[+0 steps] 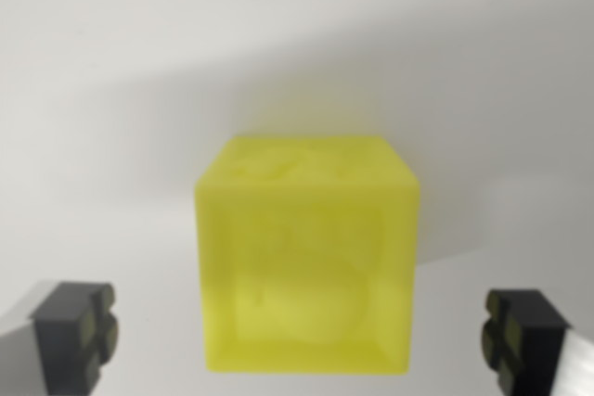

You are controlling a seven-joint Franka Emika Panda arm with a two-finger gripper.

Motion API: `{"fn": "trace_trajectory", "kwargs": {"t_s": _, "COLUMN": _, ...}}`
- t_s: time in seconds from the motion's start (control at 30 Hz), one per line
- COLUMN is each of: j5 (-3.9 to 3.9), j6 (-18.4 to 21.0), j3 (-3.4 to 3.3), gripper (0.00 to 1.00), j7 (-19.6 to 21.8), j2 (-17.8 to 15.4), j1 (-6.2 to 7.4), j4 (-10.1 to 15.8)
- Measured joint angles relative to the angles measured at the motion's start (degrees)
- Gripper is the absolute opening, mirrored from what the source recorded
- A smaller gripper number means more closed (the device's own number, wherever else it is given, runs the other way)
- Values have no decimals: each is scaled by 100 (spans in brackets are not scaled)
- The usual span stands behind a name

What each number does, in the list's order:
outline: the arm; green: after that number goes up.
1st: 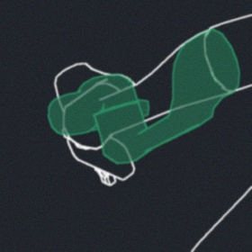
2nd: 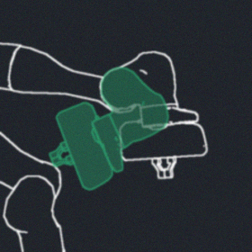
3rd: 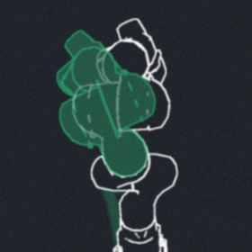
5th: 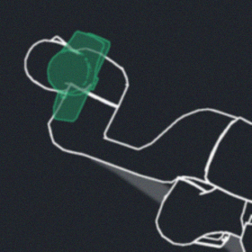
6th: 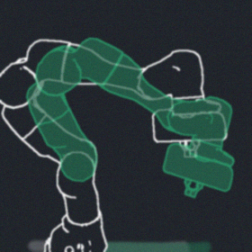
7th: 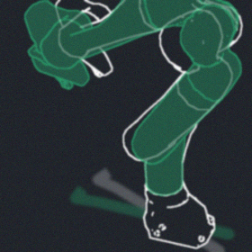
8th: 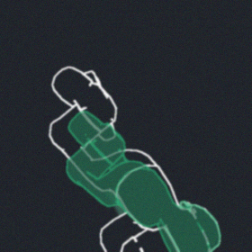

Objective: Pick yellow cube

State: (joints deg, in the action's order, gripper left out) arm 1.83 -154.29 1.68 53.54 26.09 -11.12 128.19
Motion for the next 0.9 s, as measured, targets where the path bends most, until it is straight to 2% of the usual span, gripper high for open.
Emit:
{"fn": "trace_trajectory", "kwargs": {"t_s": 0.17, "j5": 3, "j6": -59, "j3": 0, "gripper": 100, "j7": 7, "j2": 77, "j1": -3, "j4": -14}}
{"fn": "trace_trajectory", "kwargs": {"t_s": 0.73, "j5": 67, "j6": -488, "j3": 0, "gripper": 100, "j7": 70, "j2": 677, "j1": -14, "j4": -177}}
{"fn": "trace_trajectory", "kwargs": {"t_s": 0.87, "j5": 74, "j6": -514, "j3": 0, "gripper": 100, "j7": 79, "j2": 716, "j1": -19, "j4": -192}}
{"fn": "trace_trajectory", "kwargs": {"t_s": 0.9, "j5": 76, "j6": -514, "j3": 2, "gripper": 0, "j7": 80, "j2": 717, "j1": -19, "j4": -192}}
